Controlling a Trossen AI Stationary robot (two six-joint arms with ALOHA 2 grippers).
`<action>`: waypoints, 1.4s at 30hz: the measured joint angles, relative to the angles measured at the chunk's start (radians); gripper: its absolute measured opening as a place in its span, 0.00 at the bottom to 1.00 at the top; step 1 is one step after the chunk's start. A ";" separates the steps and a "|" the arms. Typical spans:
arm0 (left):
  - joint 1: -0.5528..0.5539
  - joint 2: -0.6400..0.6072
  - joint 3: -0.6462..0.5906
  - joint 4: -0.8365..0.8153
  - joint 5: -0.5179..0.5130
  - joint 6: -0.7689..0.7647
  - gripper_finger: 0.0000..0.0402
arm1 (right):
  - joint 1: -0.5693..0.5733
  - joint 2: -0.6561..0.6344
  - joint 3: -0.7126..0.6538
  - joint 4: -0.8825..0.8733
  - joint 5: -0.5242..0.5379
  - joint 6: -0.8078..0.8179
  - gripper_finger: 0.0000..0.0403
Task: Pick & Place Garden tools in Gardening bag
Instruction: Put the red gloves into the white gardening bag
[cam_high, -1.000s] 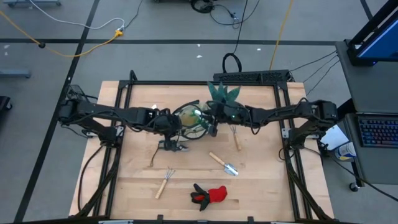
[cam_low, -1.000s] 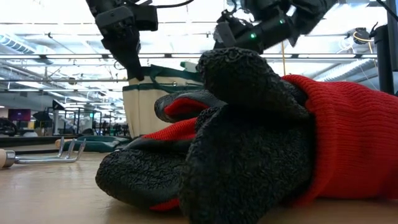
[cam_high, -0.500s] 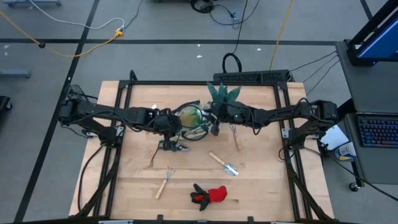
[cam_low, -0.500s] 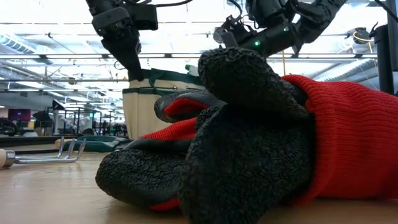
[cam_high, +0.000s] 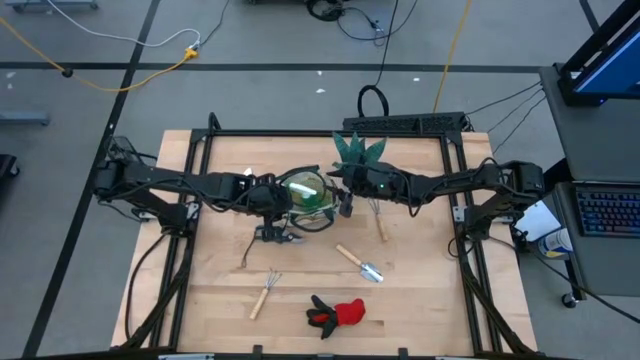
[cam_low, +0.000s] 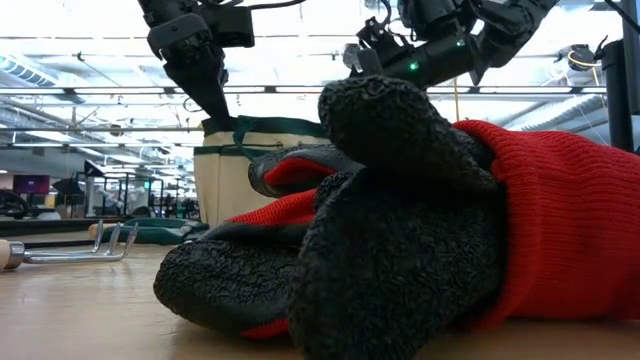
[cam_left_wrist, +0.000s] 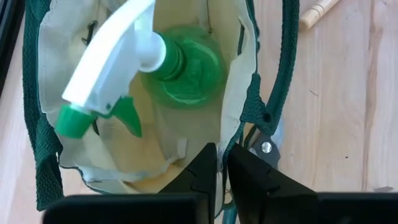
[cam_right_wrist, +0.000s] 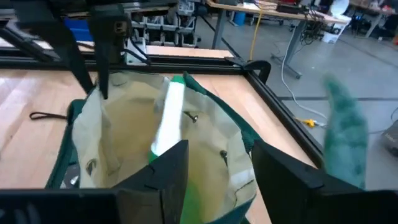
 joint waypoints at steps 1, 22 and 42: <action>0.000 0.000 0.000 0.000 0.000 0.000 0.11 | 0.005 -0.008 0.000 -0.003 -0.005 -0.009 0.42; -0.014 0.000 0.000 0.111 -0.005 0.063 0.12 | 0.093 -0.175 0.000 -0.248 -0.263 0.038 0.41; -0.125 -0.008 0.000 0.322 -0.117 0.119 0.12 | 0.363 -0.043 0.000 -0.330 -0.486 0.168 0.41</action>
